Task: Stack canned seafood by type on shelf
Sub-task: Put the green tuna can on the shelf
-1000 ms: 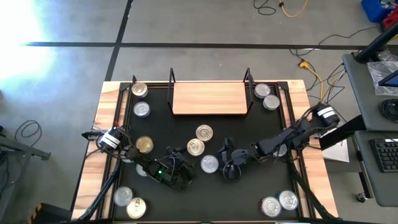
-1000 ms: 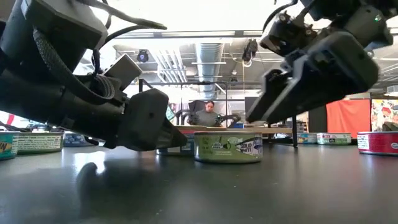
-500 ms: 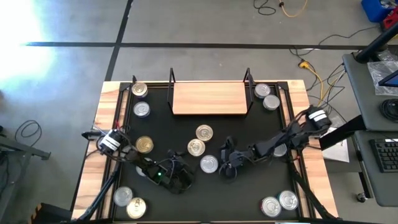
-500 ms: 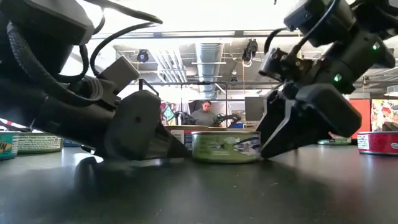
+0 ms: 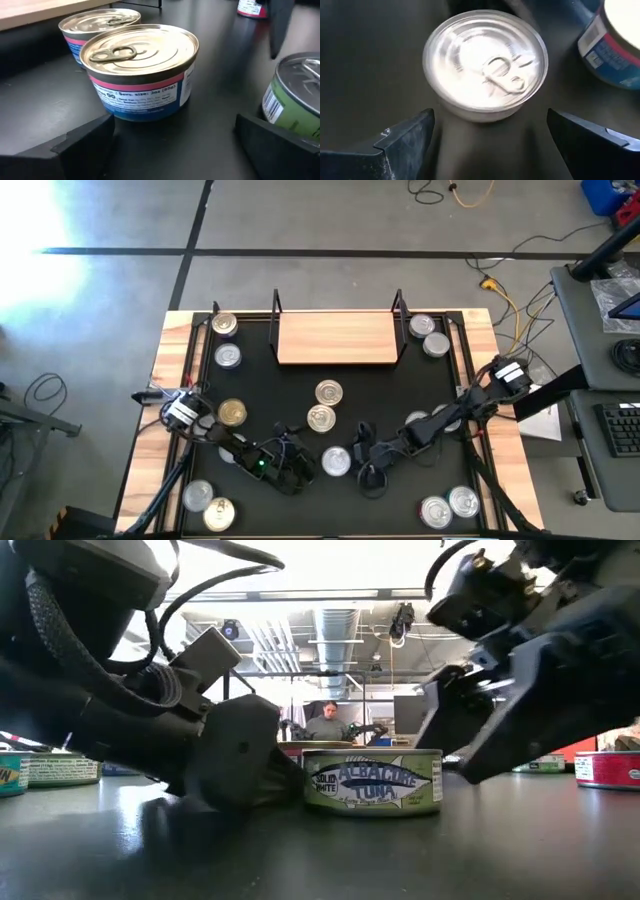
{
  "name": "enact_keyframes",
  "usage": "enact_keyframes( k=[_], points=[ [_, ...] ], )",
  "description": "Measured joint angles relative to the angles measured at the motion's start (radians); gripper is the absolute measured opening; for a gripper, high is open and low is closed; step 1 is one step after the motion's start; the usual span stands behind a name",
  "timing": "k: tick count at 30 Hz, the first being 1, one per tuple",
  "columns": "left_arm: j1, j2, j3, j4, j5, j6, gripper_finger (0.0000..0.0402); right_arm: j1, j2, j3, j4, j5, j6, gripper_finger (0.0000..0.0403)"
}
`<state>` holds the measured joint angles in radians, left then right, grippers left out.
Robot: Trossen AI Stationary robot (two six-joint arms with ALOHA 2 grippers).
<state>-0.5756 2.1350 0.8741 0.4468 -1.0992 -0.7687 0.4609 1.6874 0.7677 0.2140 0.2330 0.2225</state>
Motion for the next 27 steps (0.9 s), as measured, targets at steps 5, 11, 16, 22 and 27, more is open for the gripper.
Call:
enact_keyframes(
  k=[5, 11, 16, 22, 27],
  points=[
    [-0.062, -0.044, -0.004, -0.121, 0.009, -0.037, 0.0400, 0.017, -0.020, -0.001, -0.093, 0.029, 0.072, 0.0380],
    [-0.139, -0.042, -0.004, -0.096, 0.026, -0.026, 0.0400, 0.074, 0.047, -0.005, -0.025, 0.188, 0.144, 0.0380],
    [-0.102, 0.006, 0.011, -0.044, 0.011, -0.031, 0.0400, 0.084, 0.150, -0.005, 0.210, 0.215, 0.149, 0.0380],
    [-0.040, 0.060, 0.091, -0.061, -0.015, 0.031, 0.0400, 0.078, 0.254, 0.002, 0.391, 0.271, 0.154, 0.0380],
    [-0.034, 0.082, 0.128, -0.068, -0.061, 0.064, 0.0399, 0.080, 0.258, -0.003, 0.412, 0.306, 0.170, 0.0381]
  ],
)
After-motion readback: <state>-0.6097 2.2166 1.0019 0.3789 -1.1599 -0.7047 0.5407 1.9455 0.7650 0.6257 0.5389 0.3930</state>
